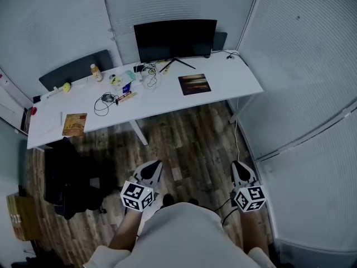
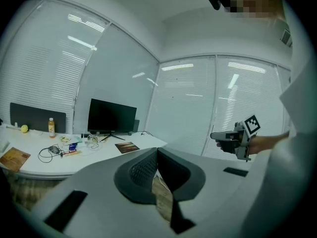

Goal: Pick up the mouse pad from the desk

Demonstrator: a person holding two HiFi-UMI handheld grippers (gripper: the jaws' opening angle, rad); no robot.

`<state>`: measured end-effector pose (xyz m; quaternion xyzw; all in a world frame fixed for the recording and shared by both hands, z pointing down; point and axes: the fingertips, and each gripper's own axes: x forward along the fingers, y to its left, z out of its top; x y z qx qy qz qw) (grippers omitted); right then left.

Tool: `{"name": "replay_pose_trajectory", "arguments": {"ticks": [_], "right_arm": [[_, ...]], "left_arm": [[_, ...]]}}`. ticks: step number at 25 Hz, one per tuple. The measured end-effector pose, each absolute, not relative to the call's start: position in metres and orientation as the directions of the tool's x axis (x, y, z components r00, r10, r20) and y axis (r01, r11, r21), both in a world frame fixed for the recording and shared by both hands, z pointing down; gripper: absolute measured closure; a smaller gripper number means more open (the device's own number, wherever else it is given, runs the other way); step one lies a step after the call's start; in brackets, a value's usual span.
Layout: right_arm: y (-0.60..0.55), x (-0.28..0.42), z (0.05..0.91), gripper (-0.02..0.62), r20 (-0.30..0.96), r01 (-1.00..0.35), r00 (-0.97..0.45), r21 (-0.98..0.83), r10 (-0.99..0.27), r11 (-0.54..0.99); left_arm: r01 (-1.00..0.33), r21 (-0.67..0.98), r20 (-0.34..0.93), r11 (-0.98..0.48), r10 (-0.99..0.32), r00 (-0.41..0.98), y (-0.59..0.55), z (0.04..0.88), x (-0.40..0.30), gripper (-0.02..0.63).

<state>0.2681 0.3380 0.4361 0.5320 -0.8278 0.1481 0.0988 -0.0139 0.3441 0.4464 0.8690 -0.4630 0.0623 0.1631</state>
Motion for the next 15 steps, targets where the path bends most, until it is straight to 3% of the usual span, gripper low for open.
{"name": "replay_pose_trajectory", "arguments": {"ticks": [15], "right_arm": [[0.336, 0.237, 0.437, 0.554, 0.335, -0.937, -0.350, -0.123, -0.875, 0.328]], "left_arm": [[-0.790, 0.228, 0.264, -0.569, -0.745, 0.613, 0.331, 0.460, -0.052, 0.591]]}}
